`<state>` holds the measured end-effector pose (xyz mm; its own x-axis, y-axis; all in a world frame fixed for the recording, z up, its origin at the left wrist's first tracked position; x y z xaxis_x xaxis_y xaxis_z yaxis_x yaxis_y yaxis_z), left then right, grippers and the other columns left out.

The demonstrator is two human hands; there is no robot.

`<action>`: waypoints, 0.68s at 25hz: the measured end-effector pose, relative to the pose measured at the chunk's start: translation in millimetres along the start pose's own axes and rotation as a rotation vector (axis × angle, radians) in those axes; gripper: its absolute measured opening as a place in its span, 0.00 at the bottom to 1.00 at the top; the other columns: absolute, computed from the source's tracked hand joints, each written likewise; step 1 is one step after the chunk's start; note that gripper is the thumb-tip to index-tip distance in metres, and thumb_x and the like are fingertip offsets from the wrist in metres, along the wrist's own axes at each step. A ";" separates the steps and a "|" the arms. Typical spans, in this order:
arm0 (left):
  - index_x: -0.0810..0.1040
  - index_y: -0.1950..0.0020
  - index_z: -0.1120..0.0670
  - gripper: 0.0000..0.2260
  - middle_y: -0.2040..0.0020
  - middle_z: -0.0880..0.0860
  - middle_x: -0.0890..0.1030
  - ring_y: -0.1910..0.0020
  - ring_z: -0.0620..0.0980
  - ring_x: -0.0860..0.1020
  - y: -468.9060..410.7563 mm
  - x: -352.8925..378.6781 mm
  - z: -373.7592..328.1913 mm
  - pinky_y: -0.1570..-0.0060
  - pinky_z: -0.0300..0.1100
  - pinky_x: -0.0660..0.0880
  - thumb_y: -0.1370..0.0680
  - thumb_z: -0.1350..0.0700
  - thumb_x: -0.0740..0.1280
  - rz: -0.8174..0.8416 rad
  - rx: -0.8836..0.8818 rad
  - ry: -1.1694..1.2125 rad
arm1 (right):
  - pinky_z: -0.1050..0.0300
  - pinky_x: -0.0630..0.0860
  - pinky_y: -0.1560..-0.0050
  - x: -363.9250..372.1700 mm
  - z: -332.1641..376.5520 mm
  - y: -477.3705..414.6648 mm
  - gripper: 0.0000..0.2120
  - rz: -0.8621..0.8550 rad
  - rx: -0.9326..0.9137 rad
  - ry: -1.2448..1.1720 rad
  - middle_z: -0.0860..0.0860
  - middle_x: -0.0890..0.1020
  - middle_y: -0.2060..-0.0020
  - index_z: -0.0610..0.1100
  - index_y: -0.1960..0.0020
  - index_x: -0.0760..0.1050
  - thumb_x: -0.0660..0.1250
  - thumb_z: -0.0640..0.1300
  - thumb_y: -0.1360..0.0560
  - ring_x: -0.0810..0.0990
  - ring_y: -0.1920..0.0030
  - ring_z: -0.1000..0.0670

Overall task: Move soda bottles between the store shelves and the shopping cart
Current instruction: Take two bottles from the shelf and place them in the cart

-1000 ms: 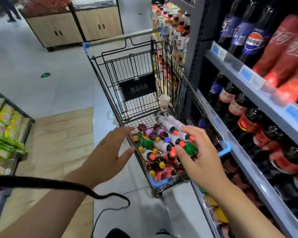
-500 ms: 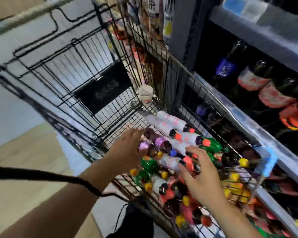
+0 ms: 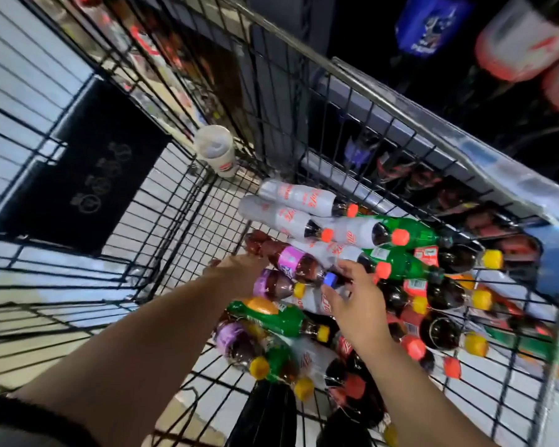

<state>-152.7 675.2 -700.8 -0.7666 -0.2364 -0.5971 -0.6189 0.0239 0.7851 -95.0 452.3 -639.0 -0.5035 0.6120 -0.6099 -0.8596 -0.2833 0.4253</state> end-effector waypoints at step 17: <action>0.77 0.40 0.37 0.28 0.45 0.37 0.77 0.46 0.37 0.78 98.2 -101.5 -69.0 0.48 0.39 0.79 0.37 0.39 0.80 -0.253 0.397 0.747 | 0.70 0.76 0.46 -17.5 46.8 52.1 0.28 0.261 -0.020 -0.510 0.62 0.86 0.51 0.49 0.39 0.76 0.78 0.28 0.32 0.83 0.48 0.64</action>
<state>-123.8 634.6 -551.7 -0.3724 -0.8499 -0.3728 -0.8752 0.1879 0.4458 -126.9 461.4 -574.9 -0.5976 0.7974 -0.0843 -0.7164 -0.4838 0.5027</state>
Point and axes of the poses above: each hand's wrist, its own y-axis away from the middle knuckle, its own x-axis out of the palm, z = x × y, the point moved 6 cm from there along -y, towards the middle knuckle
